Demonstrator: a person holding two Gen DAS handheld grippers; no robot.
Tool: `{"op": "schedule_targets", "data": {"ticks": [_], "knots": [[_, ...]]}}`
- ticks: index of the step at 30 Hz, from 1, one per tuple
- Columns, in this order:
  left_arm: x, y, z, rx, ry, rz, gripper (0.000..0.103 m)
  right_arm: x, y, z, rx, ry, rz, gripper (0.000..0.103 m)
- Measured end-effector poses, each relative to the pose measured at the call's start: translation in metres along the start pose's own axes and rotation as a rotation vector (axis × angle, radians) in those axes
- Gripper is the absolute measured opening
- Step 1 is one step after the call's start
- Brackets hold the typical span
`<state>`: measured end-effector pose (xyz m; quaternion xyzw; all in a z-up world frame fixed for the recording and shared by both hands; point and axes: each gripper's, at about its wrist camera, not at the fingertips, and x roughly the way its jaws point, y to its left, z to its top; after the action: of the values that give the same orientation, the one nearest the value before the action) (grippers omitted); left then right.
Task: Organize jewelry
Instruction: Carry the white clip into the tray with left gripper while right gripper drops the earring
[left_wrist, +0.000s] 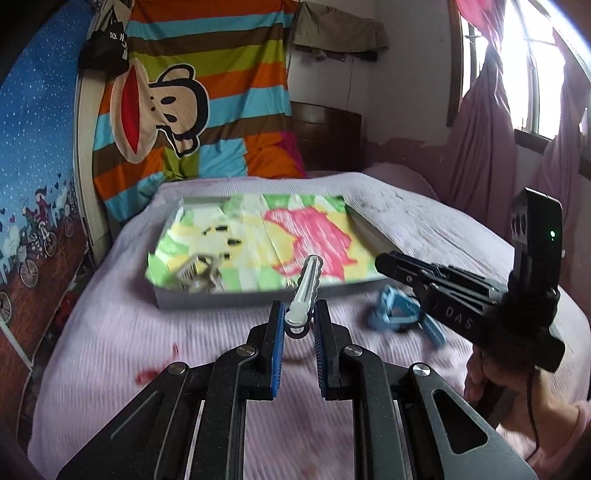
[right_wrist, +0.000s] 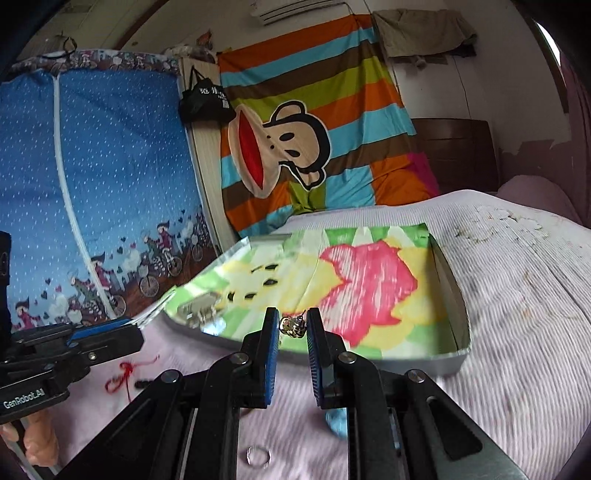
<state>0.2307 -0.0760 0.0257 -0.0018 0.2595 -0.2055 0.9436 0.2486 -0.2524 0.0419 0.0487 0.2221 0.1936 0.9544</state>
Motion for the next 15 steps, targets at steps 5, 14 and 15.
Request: {"op": "schedule_targets", "data": {"ticks": [5,14,15], "knots": [[0.034,0.014,0.031,-0.029,0.020,0.013,0.012,0.035,-0.009,0.011,0.008,0.072,0.008,0.014],[0.097,0.051,0.040,-0.152,0.138,0.051,0.012,0.075,-0.015,0.004,-0.061,0.191,-0.024,0.014],[0.101,0.053,0.040,-0.160,0.150,0.051,0.012,0.078,-0.016,0.003,-0.066,0.206,-0.028,0.014]]}}
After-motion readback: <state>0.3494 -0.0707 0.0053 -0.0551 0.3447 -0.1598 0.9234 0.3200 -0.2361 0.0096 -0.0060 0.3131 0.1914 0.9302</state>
